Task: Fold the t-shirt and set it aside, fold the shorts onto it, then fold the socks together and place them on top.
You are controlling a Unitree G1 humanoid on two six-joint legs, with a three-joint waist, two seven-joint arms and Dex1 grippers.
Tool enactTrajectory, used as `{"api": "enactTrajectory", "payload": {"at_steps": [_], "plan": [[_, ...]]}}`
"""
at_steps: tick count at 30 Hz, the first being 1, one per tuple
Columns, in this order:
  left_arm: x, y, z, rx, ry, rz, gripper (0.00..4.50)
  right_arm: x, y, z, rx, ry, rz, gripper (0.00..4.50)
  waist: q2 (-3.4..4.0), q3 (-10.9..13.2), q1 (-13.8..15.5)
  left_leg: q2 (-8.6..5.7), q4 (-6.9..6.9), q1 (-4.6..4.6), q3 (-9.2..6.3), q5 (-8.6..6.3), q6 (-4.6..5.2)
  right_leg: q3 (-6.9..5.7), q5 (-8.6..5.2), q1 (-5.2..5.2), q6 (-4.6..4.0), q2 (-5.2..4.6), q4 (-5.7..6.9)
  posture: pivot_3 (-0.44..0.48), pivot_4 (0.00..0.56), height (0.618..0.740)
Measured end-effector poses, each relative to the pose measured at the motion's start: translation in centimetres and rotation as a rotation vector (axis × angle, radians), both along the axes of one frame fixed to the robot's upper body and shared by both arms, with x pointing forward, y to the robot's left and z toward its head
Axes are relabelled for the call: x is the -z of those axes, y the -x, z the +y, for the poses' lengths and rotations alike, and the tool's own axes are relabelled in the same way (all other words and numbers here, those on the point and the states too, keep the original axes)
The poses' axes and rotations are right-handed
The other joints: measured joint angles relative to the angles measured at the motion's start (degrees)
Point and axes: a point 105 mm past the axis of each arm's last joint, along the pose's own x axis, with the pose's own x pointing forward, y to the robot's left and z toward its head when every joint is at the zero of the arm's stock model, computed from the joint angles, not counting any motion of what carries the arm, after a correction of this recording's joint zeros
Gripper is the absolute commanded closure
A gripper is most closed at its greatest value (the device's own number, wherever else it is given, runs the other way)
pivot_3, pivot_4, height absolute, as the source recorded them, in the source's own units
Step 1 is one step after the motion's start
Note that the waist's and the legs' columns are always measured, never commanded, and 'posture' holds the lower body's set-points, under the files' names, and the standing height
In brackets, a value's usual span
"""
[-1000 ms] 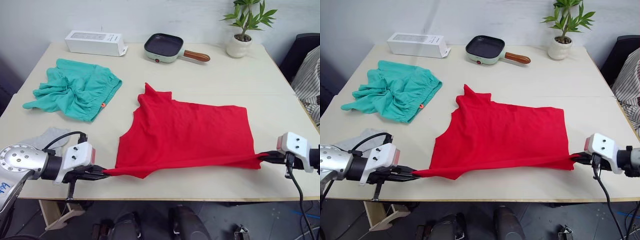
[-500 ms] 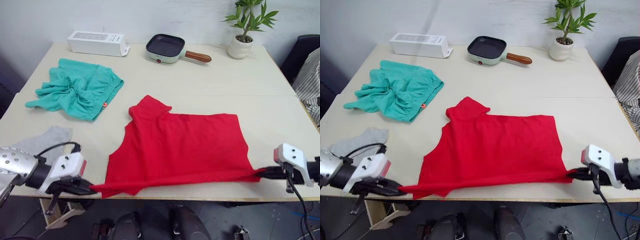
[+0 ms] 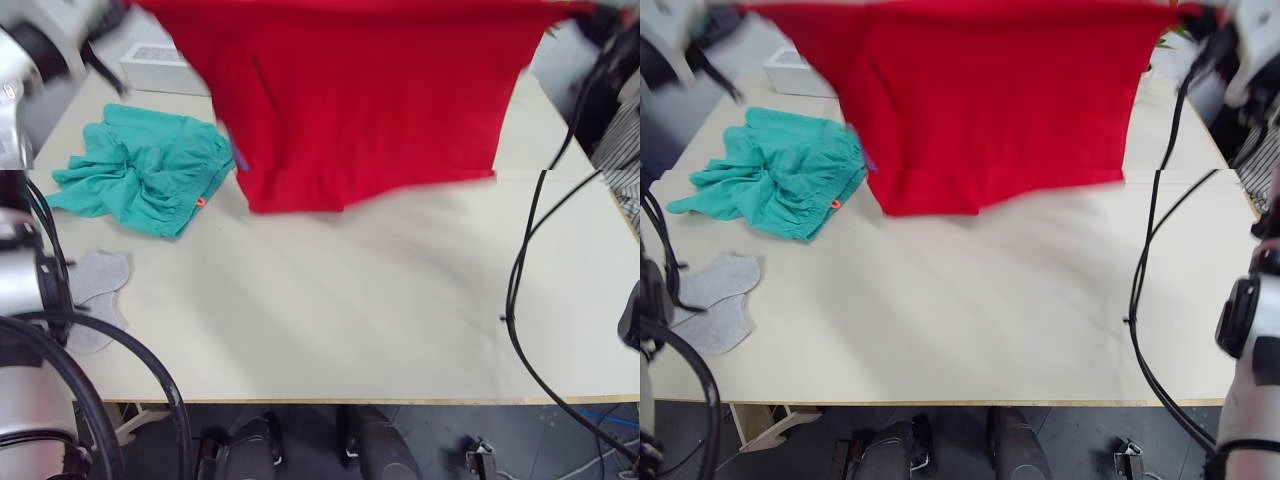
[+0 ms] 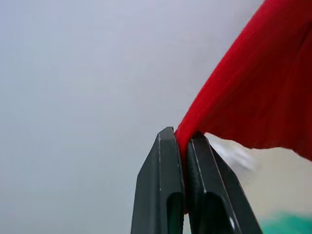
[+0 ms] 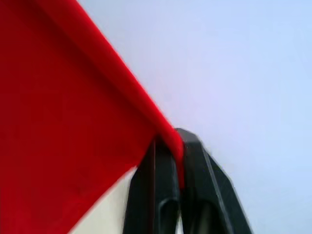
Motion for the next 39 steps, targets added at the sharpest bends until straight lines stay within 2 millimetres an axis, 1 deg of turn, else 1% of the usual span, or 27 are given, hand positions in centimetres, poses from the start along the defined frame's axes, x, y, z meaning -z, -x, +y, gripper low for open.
{"api": "enactTrajectory", "payload": {"at_steps": [2, 4, 5, 6, 8, 9, 10, 11, 12, 13, 15, 17, 18, 19, 20, 21, 23, 25, 26, 28, 29, 31, 34, 36, 39], "plan": [[-2.5, 1.3, -0.6, -0.013, -0.040, -0.126, 4.50, -0.9, 0.2, -0.4, 0.029, -0.020, -0.055, 4.49, 0.00, 0.00, -0.03, -0.02, -0.01, 0.02, 0.35, -0.20, 0.08, -0.18, -0.06, -0.18, -0.02, -0.11, 0.17, 0.000, 0.150, 0.740], [-3.7, 2.2, -0.9, -0.015, -0.072, -0.187, 4.50, -1.2, 0.3, -0.5, 0.035, -0.025, -0.072, 4.49, 0.00, 0.00, -0.07, -0.02, -0.01, 0.03, 0.60, -0.40, 0.20, -0.40, -0.16, -0.27, -0.08, -0.16, 0.12, 0.000, 0.150, 0.740], [-4.0, 2.5, -1.1, -0.009, -0.091, -0.202, 4.50, -1.1, 0.2, -0.6, 0.035, -0.022, -0.073, 4.49, 0.00, 0.00, -0.15, -0.03, 0.00, 0.06, 0.72, -0.54, 0.14, -0.56, -0.27, -0.28, -0.11, -0.15, 0.07, 0.000, 0.150, 0.740], [-3.7, 2.6, -1.2, 0.003, -0.127, -0.193, 4.50, -0.6, 0.0, -0.8, 0.034, -0.017, -0.058, 4.49, 0.00, 0.00, -0.27, -0.03, 0.07, 0.10, 0.88, -0.61, 0.13, -0.67, -0.35, -0.28, -0.11, -0.15, 0.08, 0.000, 0.150, 0.740], [-2.4, 2.3, -1.3, 0.027, -0.183, -0.142, 4.50, 1.0, -0.6, -1.0, 0.028, 0.001, 0.002, 4.49, 0.01, 0.00, -0.43, -0.02, 0.26, 0.13, 1.04, -0.62, 0.13, -0.71, -0.35, -0.26, -0.10, -0.12, 0.16, 0.000, 0.150, 0.740], [-1.0, 1.9, -1.3, 0.045, -0.223, -0.089, 4.50, 2.7, -1.0, -1.2, 0.019, 0.018, 0.059, 4.49, 0.01, 0.00, -0.49, 0.01, 0.48, 0.15, 1.22, -0.62, 0.14, -0.72, -0.36, -0.21, -0.10, -0.12, 0.25, 0.000, 0.150, 0.740], [0.9, 1.4, -1.1, 0.068, -0.269, -0.014, 4.50, 4.6, -1.5, -1.3, 0.011, 0.042, 0.119, 4.49, 0.01, 0.00, -0.56, 0.05, 0.79, 0.15, 1.34, -0.63, 0.16, -0.71, -0.37, -0.20, -0.09, -0.11, 0.28, 0.000, 0.150, 0.740], [2.6, 1.0, -0.9, 0.083, -0.301, 0.048, 4.50, 6.1, -1.8, -1.5, 0.007, 0.058, 0.166, 4.49, 0.02, 0.02, -0.58, 0.07, 1.00, 0.14, 1.35, -0.63, 0.16, -0.69, -0.37, -0.20, -0.08, -0.11, 0.49, 0.000, 0.150, 0.740], [4.8, 0.7, -0.8, 0.114, -0.338, 0.132, 4.50, 7.9, -2.1, -1.6, -0.005, 0.085, 0.224, 4.49, 0.03, 0.02, -0.65, 0.08, 1.12, 0.15, 1.36, -0.57, 0.23, -0.66, -0.37, -0.20, -0.08, -0.12, 0.59, 0.000, 0.150, 0.740], [7.4, 0.5, -0.6, 0.157, -0.370, 0.236, 4.50, 10.0, -2.2, -1.7, -0.018, 0.110, 0.293, 4.49, 0.04, 0.02, -0.81, 0.09, 1.23, 0.23, 1.35, -0.55, 0.24, -0.63, -0.37, -0.12, -0.08, -0.11, 0.78, 0.000, 0.150, 0.740], [12.4, 1.0, -0.1, 0.241, -0.399, 0.444, 4.50, 14.2, -2.2, -1.8, -0.050, 0.165, 0.424, 4.49, 0.03, 0.02, -1.27, 0.18, 1.63, 0.24, 1.26, -0.54, 0.25, -0.55, -0.36, -0.05, -0.08, -0.07, 1.25, 0.000, 0.150, 0.740], [17.8, 2.9, 0.4, 0.332, -0.411, 0.690, 4.50, 18.6, -1.6, -1.7, -0.096, 0.243, 0.554, 4.49, 0.05, 0.03, -1.84, 0.26, 1.91, 0.34, 0.85, -0.54, 0.26, -0.19, -0.37, -0.04, -0.08, -0.07, 1.68, 0.000, 0.150, 0.740], [20.1, 4.2, 0.5, 0.364, -0.411, 0.797, 4.50, 20.5, -1.0, -1.7, -0.122, 0.271, 0.604, 4.49, 0.05, 0.03, -2.16, 0.29, 1.95, 0.36, 0.76, -0.53, 0.27, 0.11, -0.36, -0.02, -0.09, -0.09, 1.71, 0.000, 0.150, 0.740], [22.2, 5.4, 0.5, 0.395, -0.395, 0.905, 4.50, 22.5, -0.3, -1.9, -0.141, 0.291, 0.662, 4.49, 0.05, 0.03, -2.21, 0.32, 2.06, 0.40, 0.63, -0.51, 0.25, 0.14, -0.36, 0.07, -0.09, -0.12, 1.83, 0.000, 0.150, 0.740], [23.9, 6.9, 0.5, 0.421, -0.375, 0.999, 4.50, 24.2, 0.4, -1.9, -0.162, 0.315, 0.708, 4.49, 0.05, 0.03, -2.31, 0.35, 2.03, 0.40, 0.61, -0.45, 0.25, 0.16, -0.36, 0.05, -0.11, -0.13, 1.81, 0.000, 0.150, 0.740], [25.8, 8.9, 0.5, 0.439, -0.344, 1.128, 4.50, 26.0, 1.4, -2.0, -0.186, 0.335, 0.760, 4.49, 0.05, 0.03, -2.45, 0.49, 1.98, 0.46, 0.55, -0.45, 0.24, 0.18, -0.38, 0.10, -0.14, -0.20, 1.83, 0.000, 0.150, 0.740], [29.2, 12.6, 0.0, 0.481, -0.287, 1.354, 4.50, 29.2, 3.6, -2.4, -0.236, 0.348, 0.881, 4.49, 0.05, 0.06, -2.28, 0.52, 1.82, 0.90, 0.55, -0.45, 0.23, 0.19, -0.42, 0.54, -0.19, -0.18, 1.68, 0.000, 0.150, 0.740], [31.3, 15.5, -0.5, 0.484, -0.240, 1.523, 4.50, 31.2, 5.8, -2.7, -0.292, 0.360, 0.995, 4.49, 0.06, 0.06, -2.09, 0.42, 1.79, 1.35, 0.45, -0.51, 0.14, 0.12, -0.49, 1.07, -0.28, -0.18, 1.54, 0.000, 0.150, 0.740], [31.7, 16.3, -0.7, 0.484, -0.226, 1.566, 4.50, 31.6, 6.6, -2.8, -0.309, 0.360, 1.042, 4.49, 0.06, 0.07, -1.85, 0.35, 1.82, 1.40, 0.41, -0.50, 0.15, 0.09, -0.49, 1.15, -0.28, -0.17, 1.57, 0.000, 0.150, 0.740], [31.9, 16.9, -1.0, 0.470, -0.217, 1.587, 4.50, 31.7, 7.4, -2.8, -0.320, 0.368, 1.077, 4.49, 0.04, 0.06, -1.45, 0.31, 1.85, 1.62, 0.33, -0.48, 0.13, 0.04, -0.46, 1.37, -0.33, -0.20, 1.53, 0.000, 0.150, 0.740], [31.8, 17.0, -1.1, 0.463, -0.219, 1.587, 4.50, 31.9, 7.8, -2.9, -0.319, 0.372, 1.089, 4.49, 0.02, 0.07, -1.32, 0.29, 1.78, 2.02, 0.21, -0.50, 0.13, -0.04, -0.48, 1.81, -0.37, -0.23, 1.35, 0.000, 0.150, 0.740], [31.9, 17.3, -1.5, 0.460, -0.228, 1.588, 4.50, 32.3, 8.3, -3.1, -0.308, 0.364, 1.110, 4.49, 0.00, 0.04, -1.28, 0.30, 1.58, 2.43, 0.01, -0.67, 0.06, -0.19, -0.54, 2.38, -0.48, -0.24, 0.92, 0.000, 0.150, 0.740], [31.9, 17.2, -1.7, 0.462, -0.219, 1.583, 4.50, 33.1, 9.0, -3.4, -0.299, 0.339, 1.158, 4.49, 0.00, 0.04, -1.34, 0.29, 0.95, 2.83, -0.03, -0.64, 0.08, -0.23, -0.50, 2.90, -0.49, -0.26, 0.33, 0.000, 0.150, 0.740], [31.5, 16.9, -1.9, 0.468, -0.216, 1.572, 4.50, 33.3, 9.6, -3.5, -0.300, 0.331, 1.191, 4.49, 0.00, 0.04, -1.30, 0.29, 0.89, 2.86, -0.03, -0.75, 0.02, -0.23, -0.50, 2.92, -0.48, -0.24, 0.32, 0.000, 0.150, 0.740], [31.2, 16.4, -2.5, 0.496, -0.215, 1.564, 4.50, 33.6, 11.0, -3.5, -0.316, 0.306, 1.303, 4.49, 0.00, 0.03, -1.01, 0.32, 0.84, 2.85, -0.01, -0.85, -0.10, -0.22, -0.53, 2.91, -0.45, -0.12, 0.23, 0.000, 0.150, 0.740]]}}
